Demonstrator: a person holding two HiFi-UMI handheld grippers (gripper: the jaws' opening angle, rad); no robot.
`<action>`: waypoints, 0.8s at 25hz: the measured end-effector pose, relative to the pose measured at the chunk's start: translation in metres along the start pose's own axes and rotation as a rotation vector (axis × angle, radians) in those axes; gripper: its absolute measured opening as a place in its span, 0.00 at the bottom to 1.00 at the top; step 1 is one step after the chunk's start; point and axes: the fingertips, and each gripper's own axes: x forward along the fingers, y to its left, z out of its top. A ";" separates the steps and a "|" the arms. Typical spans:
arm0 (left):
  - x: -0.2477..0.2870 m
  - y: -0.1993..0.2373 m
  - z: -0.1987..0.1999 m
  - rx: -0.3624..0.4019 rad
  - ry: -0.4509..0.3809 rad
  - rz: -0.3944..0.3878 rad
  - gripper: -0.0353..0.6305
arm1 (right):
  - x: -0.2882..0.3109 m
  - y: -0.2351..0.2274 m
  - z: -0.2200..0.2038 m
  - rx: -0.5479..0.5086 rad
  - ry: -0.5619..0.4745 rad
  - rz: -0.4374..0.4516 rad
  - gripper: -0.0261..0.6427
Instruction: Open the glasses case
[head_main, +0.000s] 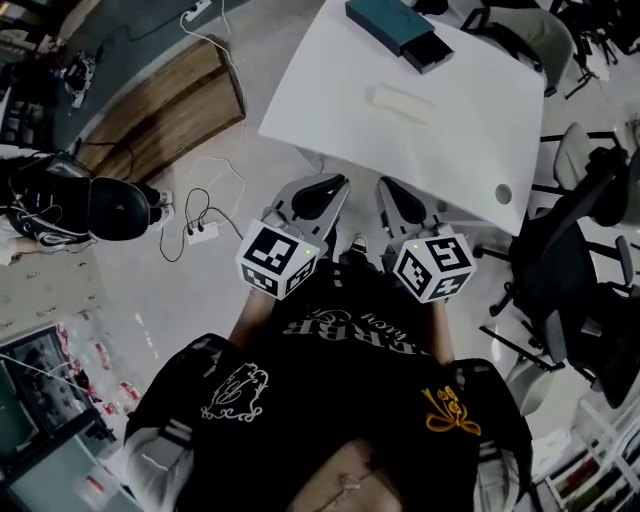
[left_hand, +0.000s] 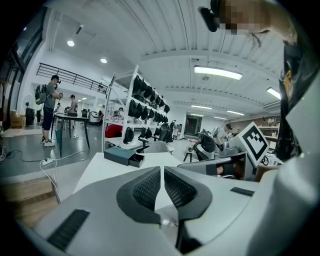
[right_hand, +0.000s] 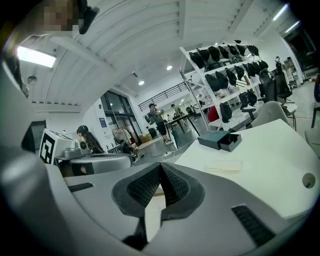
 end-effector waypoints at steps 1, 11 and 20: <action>0.005 0.003 0.000 0.004 0.005 -0.011 0.11 | 0.003 -0.004 0.000 0.005 -0.002 -0.012 0.06; 0.063 0.049 0.016 0.058 0.026 -0.122 0.11 | 0.049 -0.056 0.020 -0.013 -0.015 -0.158 0.06; 0.126 0.103 0.020 0.097 0.056 -0.229 0.11 | 0.101 -0.116 0.031 -0.073 0.049 -0.321 0.06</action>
